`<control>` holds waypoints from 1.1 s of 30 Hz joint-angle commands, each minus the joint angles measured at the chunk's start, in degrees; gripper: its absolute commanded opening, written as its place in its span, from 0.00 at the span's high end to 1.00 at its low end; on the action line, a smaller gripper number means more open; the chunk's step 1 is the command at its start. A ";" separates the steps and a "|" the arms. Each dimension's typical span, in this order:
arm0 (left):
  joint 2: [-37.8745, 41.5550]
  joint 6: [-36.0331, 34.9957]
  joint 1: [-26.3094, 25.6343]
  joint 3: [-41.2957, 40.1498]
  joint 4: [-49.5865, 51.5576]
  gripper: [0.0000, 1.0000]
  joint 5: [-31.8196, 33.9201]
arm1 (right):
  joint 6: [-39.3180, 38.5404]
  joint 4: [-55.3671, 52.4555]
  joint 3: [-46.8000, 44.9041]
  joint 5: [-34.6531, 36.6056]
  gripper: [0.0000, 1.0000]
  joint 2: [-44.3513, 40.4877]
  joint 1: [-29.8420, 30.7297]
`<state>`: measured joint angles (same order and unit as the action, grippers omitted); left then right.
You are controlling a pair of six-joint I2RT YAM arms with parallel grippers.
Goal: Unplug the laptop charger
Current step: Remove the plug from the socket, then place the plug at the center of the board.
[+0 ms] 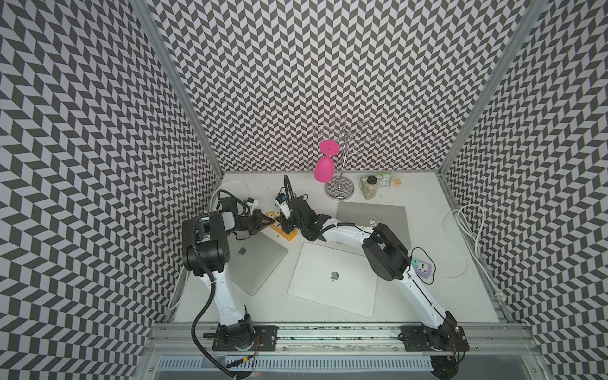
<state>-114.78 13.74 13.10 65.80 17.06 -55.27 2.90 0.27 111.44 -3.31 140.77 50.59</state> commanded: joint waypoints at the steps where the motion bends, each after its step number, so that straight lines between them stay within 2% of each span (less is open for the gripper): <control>1: -2.78 -0.92 -0.27 -1.11 4.40 1.00 7.23 | 0.80 5.90 -0.09 -0.87 0.96 -4.28 -0.20; 8: -1.73 0.50 -0.22 -1.03 2.98 1.00 5.52 | 1.80 11.41 -8.19 -2.64 0.96 -9.92 -1.71; 19: 1.02 1.85 -0.23 -1.46 0.39 1.00 3.34 | 4.87 10.80 -11.86 -4.97 0.96 -10.69 -5.09; 26: 7.25 4.02 -0.91 -2.98 -3.26 1.00 3.13 | 9.30 11.86 -15.15 -9.63 0.96 -10.34 -7.39; 33: 9.46 4.28 -1.26 -2.17 -2.51 1.00 3.52 | 15.56 17.23 -20.37 -13.29 0.96 -11.20 -8.55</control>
<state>-106.74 17.69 12.10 63.18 15.46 -52.36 14.35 11.33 92.58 -13.54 132.20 42.17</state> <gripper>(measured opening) 0.048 0.275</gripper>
